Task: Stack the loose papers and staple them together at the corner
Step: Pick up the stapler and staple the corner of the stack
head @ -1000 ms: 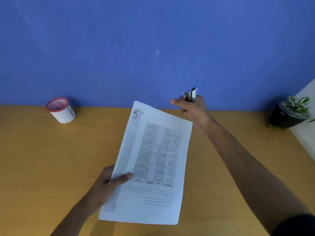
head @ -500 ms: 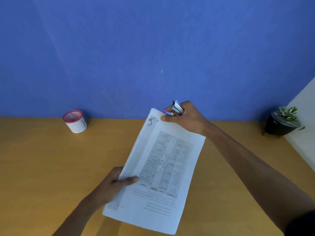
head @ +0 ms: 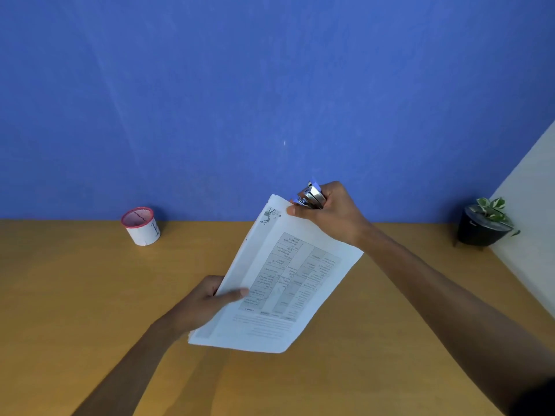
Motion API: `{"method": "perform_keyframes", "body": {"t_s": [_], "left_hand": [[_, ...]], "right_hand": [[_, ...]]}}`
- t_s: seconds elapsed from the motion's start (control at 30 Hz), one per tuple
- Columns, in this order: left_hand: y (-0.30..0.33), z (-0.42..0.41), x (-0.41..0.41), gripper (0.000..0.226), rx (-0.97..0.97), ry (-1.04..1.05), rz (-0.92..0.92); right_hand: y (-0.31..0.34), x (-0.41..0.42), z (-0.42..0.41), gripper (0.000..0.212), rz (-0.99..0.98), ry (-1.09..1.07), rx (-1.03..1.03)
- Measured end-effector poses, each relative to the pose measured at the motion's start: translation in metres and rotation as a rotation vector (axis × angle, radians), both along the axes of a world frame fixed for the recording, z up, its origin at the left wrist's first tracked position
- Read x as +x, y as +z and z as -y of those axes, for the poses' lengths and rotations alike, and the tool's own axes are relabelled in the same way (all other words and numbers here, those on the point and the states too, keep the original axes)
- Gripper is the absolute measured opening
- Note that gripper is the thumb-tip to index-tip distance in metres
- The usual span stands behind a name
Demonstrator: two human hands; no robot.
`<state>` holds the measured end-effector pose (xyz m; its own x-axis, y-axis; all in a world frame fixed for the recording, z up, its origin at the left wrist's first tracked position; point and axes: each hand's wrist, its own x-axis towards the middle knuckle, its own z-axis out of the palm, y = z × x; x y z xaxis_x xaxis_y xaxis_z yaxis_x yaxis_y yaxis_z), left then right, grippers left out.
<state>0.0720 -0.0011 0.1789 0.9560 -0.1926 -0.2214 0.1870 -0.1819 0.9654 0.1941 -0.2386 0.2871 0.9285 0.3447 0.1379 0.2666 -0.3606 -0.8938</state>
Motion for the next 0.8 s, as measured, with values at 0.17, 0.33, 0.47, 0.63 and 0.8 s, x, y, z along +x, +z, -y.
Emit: {"method": "perform_keyframes", "body": {"t_s": [0.17,0.33,0.47,0.63,0.8], "left_hand": [[0.043,0.016,0.019,0.021,-0.036,0.165,0.256],[0.073,0.030,0.038,0.017,-0.059,0.226,0.396],[0.091,0.042,0.044,0.016,-0.070,0.204,0.405],[0.100,0.051,0.044,0.016,-0.043,0.178,0.421],[0.093,0.056,0.038,0.020,0.002,0.236,0.452]], "right_hand": [[0.004,-0.013,-0.002,0.046,-0.014,-0.046,0.068],[0.009,-0.026,-0.005,0.029,-0.057,-0.109,0.143],[0.011,-0.034,-0.004,0.024,-0.064,-0.130,0.161],[0.008,-0.043,-0.003,0.019,-0.061,-0.131,0.174],[0.005,-0.053,0.001,0.020,-0.098,-0.079,0.152]]}}
